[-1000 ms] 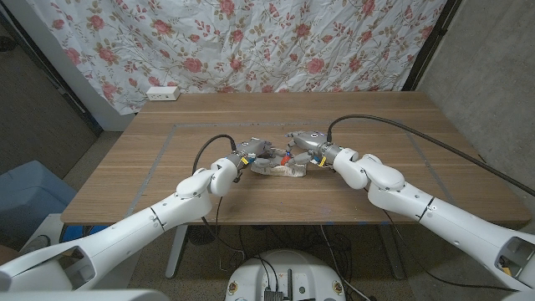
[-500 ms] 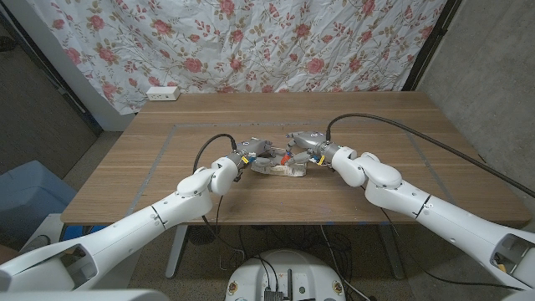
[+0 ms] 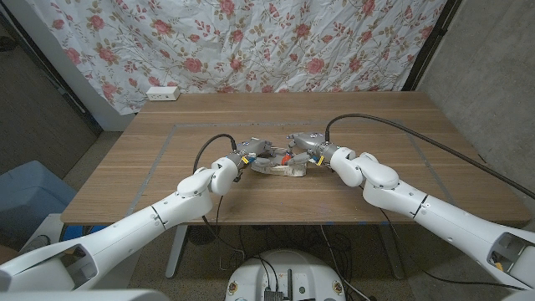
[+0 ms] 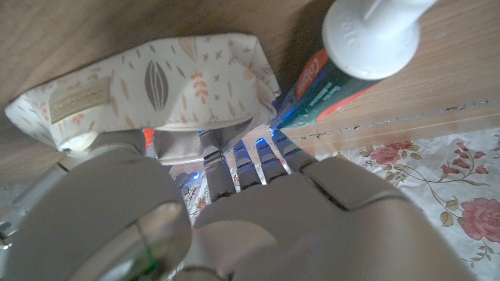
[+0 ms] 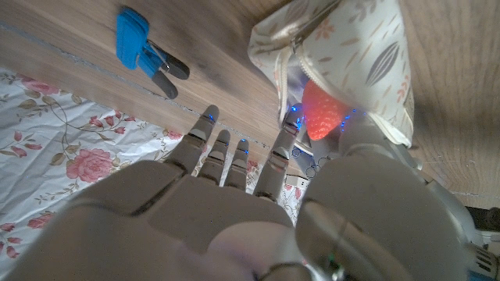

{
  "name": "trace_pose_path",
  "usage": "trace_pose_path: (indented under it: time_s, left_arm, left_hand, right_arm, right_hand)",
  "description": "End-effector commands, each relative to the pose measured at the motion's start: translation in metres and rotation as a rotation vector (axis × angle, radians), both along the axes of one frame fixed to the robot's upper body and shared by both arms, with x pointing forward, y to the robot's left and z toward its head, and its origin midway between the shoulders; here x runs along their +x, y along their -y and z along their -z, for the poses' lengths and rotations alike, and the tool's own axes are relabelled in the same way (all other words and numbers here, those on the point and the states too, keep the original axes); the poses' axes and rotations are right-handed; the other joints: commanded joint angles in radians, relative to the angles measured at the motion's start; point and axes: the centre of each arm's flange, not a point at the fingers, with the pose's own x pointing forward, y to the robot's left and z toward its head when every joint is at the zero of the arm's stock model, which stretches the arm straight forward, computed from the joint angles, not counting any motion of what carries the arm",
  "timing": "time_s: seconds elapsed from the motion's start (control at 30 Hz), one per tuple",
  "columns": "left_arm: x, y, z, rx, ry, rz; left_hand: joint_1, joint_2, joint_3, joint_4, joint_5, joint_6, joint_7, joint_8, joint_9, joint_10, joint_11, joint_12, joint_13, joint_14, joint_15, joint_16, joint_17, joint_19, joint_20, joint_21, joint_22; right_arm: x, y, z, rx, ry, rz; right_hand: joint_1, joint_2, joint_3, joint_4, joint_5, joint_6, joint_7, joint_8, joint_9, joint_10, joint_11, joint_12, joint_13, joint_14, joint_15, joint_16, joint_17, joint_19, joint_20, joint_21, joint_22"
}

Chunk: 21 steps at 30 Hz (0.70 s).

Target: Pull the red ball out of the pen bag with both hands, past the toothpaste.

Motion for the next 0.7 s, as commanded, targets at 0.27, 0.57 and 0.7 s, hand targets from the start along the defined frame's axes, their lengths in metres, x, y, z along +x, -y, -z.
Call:
trace_pose_path:
  time_s: [0.27,0.57,0.7]
  left_arm:
    - [-0.0026,-0.0015,0.0012,0.008,0.004,0.000]
    - [-0.0041,-0.0021,0.0007,0.012,0.007,-0.006]
    - [-0.0043,-0.0026,0.0002,0.016,0.007,0.001]
  left_hand:
    - [-0.001,0.010,0.002,-0.004,-0.003,0.001,-0.005,0.002,0.001,0.004,0.004,0.007,0.002,0.006,0.001,0.007,0.002,0.006,0.005,0.007,0.001]
    - [-0.002,0.011,0.003,-0.004,-0.003,0.003,-0.006,0.003,0.001,0.005,0.001,0.007,0.002,0.008,-0.001,0.007,0.002,0.006,0.006,0.007,0.001]
    - [0.000,0.013,0.005,-0.005,-0.003,0.002,-0.006,0.003,0.001,0.004,0.001,0.007,0.002,0.009,-0.001,0.007,0.002,0.008,0.006,0.008,0.001]
  right_arm:
    - [-0.0020,0.0026,0.0035,0.000,0.018,0.027]
    - [-0.0053,0.0020,0.0022,0.009,0.046,0.009]
    - [-0.0061,0.0018,0.0015,0.012,0.049,0.004]
  right_hand:
    - [0.020,-0.010,0.001,-0.005,0.010,0.037,0.012,0.020,0.007,0.014,-0.004,0.005,0.004,0.009,-0.003,0.007,0.003,0.012,0.002,0.002,0.000]
    - [0.029,-0.007,0.003,-0.005,0.014,0.081,0.011,0.042,0.008,0.039,-0.008,0.011,0.004,0.028,-0.013,0.016,0.005,0.025,-0.001,0.005,0.000]
    - [0.033,-0.006,0.003,-0.005,0.015,0.097,0.009,0.051,0.008,0.045,-0.010,0.012,0.004,0.035,-0.019,0.019,0.006,0.031,-0.004,0.006,0.000]
